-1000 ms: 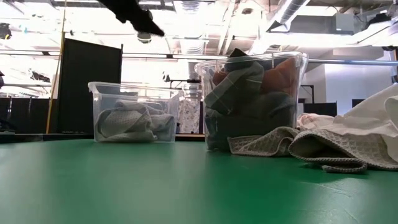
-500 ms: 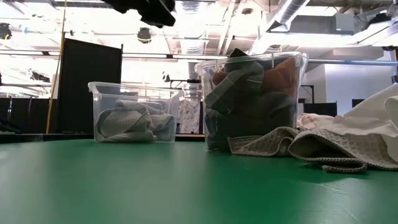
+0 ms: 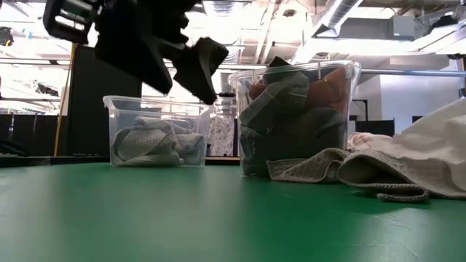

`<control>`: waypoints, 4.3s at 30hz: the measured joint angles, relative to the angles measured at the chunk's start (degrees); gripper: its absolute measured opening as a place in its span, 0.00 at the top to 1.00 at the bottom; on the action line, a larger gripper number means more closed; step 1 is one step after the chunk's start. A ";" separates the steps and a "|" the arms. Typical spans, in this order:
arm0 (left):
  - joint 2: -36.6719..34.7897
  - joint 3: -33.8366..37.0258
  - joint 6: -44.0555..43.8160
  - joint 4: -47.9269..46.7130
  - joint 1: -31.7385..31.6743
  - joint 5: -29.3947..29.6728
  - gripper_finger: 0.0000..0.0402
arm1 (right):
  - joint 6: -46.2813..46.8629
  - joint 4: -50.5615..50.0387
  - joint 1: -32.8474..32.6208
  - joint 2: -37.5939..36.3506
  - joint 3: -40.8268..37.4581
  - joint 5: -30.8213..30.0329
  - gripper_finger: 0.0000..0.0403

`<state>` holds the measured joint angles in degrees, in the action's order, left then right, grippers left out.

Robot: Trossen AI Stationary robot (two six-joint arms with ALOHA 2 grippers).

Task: Sort towels by color in basket
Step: Put the bottom white towel into the left transparent bin

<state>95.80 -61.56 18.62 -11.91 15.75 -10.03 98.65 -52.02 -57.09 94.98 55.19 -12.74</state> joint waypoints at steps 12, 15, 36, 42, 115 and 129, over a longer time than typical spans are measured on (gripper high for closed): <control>0.89 0.00 1.42 10.96 1.94 -0.04 0.45 | -37.49 41.84 18.14 0.00 -7.01 -14.59 0.54; 0.89 0.00 3.67 12.90 2.65 1.59 0.43 | -43.89 46.11 20.86 0.00 -7.01 -13.99 0.54; 16.70 -5.98 9.49 23.41 1.81 8.21 0.16 | -45.17 50.08 19.46 -0.01 -6.99 -11.29 0.54; 24.82 -13.88 11.65 20.46 1.41 9.28 0.15 | -45.22 50.96 19.67 -0.02 -6.99 -11.30 0.54; -20.70 -24.00 13.58 -40.64 -31.90 49.08 0.98 | -36.11 37.67 12.10 -0.09 -6.96 -12.91 0.54; -13.31 -23.36 10.86 -40.15 -47.23 29.33 0.97 | -36.10 37.98 12.12 -0.09 -6.96 -12.91 0.54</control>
<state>82.48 -84.92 29.48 -52.07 -31.49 19.31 62.54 -14.04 -44.97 94.89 48.23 -25.65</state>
